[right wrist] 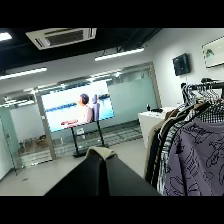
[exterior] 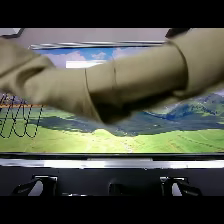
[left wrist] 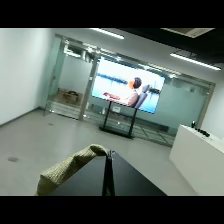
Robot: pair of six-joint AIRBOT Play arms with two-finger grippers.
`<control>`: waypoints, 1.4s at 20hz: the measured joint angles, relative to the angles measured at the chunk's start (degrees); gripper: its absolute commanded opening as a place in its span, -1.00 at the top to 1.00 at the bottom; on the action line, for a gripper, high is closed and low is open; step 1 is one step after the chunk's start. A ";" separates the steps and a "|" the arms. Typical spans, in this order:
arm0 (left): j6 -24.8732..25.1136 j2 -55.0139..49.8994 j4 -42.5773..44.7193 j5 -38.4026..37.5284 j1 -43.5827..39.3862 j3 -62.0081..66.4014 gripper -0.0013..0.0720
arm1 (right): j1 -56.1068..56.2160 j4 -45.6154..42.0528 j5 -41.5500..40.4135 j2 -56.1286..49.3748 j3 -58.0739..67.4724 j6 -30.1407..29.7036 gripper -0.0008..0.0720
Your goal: Fold the clothes and pants, and hang the long-sleeved shirts on hangers.
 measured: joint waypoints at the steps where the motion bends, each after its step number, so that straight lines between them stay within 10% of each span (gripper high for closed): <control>1: -0.42 0.44 0.98 -0.33 0.07 -0.33 0.93 | 0.00 -0.20 0.33 0.20 0.02 1.09 0.90; 18: 5.01 -41.40 -3.39 5.18 -12.63 -18.12 0.92 | 4.79 21.38 19.08 -56.22 -5.77 4.52 0.90; 20: 5.27 -46.12 -6.16 3.85 -13.29 -18.23 0.86 | 5.57 21.70 20.09 -61.48 -5.95 3.65 0.66; 23: 5.53 -49.70 -8.61 0.24 -12.70 -18.29 -0.75 | 5.33 20.13 24.59 -64.96 -6.10 1.84 -0.34; 28: 6.86 -48.61 -10.01 -10.36 -7.32 -18.45 -0.90 | 0.13 17.49 35.06 -61.96 -6.95 -6.23 -0.55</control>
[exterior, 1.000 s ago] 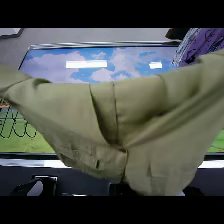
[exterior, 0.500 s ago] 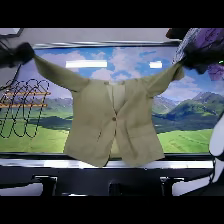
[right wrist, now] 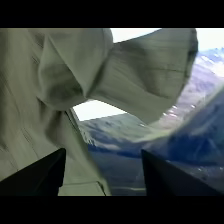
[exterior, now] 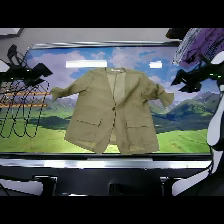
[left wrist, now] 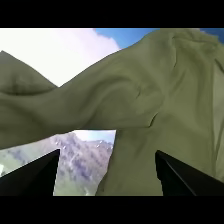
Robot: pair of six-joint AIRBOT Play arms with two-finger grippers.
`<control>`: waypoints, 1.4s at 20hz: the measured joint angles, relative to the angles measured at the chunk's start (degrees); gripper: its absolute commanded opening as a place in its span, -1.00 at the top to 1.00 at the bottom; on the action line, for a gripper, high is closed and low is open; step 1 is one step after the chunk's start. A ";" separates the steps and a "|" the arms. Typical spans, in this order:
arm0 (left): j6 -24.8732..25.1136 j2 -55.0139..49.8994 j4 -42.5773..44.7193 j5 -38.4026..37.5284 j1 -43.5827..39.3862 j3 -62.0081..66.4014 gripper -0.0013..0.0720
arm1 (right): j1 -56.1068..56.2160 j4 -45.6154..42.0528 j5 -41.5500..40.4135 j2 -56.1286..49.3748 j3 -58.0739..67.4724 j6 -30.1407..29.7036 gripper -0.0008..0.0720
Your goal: Fold the clothes and pants, and hang the long-sleeved shirts on hangers.
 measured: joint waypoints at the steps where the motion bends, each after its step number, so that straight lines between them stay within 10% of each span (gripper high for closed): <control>1: 1.07 1.03 -0.17 -2.62 1.36 -0.70 -0.90 | -1.60 0.11 1.25 1.46 -1.51 -1.22 -0.55; 19: 14.27 16.22 -11.61 -4.26 4.68 -45.07 -0.90 | -4.46 10.91 -11.39 27.89 -73.53 -16.55 -0.49; 21: 14.34 16.22 -11.74 -4.09 4.63 -45.46 -0.90 | -4.42 13.22 -11.91 28.09 -76.52 -17.77 0.19; 22: 14.38 16.22 -11.74 -4.09 4.63 -45.59 -0.90 | -4.39 13.92 -12.81 28.11 -77.68 -18.27 0.86; 28: 16.59 16.22 -10.64 -5.55 4.61 -47.45 -0.90 | -4.39 18.27 -14.19 28.96 -79.97 -19.21 0.90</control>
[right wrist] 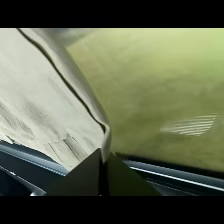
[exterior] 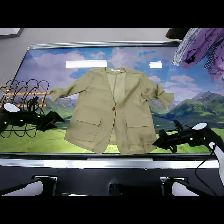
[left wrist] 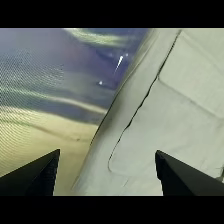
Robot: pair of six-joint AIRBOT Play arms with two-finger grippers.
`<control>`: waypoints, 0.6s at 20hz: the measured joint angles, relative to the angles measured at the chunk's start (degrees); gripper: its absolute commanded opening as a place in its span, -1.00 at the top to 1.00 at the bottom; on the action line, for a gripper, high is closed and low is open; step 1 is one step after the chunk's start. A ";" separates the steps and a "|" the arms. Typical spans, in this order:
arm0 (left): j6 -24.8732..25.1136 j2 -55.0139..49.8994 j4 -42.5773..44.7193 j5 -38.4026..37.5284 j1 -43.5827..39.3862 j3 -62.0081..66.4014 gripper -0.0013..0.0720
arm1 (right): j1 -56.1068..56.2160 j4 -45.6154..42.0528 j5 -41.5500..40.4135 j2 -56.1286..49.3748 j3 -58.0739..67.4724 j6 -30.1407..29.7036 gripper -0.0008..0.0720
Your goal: Fold the clothes and pants, and hang the long-sleeved shirts on hangers.
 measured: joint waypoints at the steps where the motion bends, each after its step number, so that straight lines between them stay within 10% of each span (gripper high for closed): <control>1: 0.28 0.00 0.11 -0.07 -0.02 -0.72 -0.90 | 0.00 0.33 0.11 0.11 -0.11 0.02 0.90; 10: 2.21 -0.24 -0.90 3.06 -4.15 -6.60 -0.82 | 0.00 1.49 1.49 0.35 -0.35 1.14 0.90; 12: 2.36 -0.68 -1.36 4.52 -6.62 -7.02 0.65 | 0.00 2.73 1.01 0.35 -0.35 1.16 0.91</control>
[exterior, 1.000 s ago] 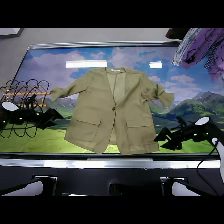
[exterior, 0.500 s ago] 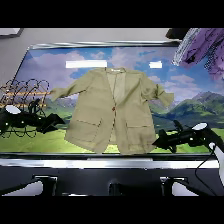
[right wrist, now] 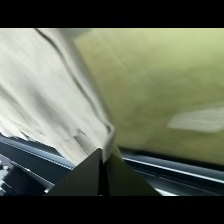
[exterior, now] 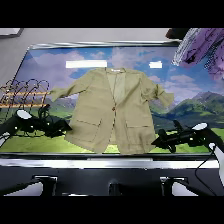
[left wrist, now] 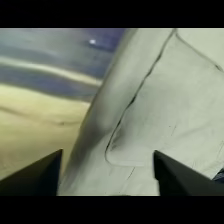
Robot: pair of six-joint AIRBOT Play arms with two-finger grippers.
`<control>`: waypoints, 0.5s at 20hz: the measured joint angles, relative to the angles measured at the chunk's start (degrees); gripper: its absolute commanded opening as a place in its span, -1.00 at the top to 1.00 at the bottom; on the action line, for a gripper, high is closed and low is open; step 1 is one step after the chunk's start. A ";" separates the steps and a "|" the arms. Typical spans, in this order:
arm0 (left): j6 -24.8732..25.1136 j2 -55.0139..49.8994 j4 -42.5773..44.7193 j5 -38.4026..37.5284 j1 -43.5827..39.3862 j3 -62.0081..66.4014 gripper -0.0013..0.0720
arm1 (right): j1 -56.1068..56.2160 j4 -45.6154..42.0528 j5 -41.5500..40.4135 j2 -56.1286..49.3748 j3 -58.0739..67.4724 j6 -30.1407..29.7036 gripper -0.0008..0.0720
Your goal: Fold the clothes and pants, and hang the long-sleeved shirts on hangers.
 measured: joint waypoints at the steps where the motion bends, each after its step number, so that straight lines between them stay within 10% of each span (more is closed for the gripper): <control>1: 0.04 -0.33 0.15 0.81 -1.31 -0.13 0.92 | 0.09 0.98 -0.22 0.00 0.00 -0.02 0.91; 10: 0.48 2.73 -0.15 3.23 -7.89 18.45 0.93 | 11.85 11.85 -8.09 4.26 17.44 -1.49 0.91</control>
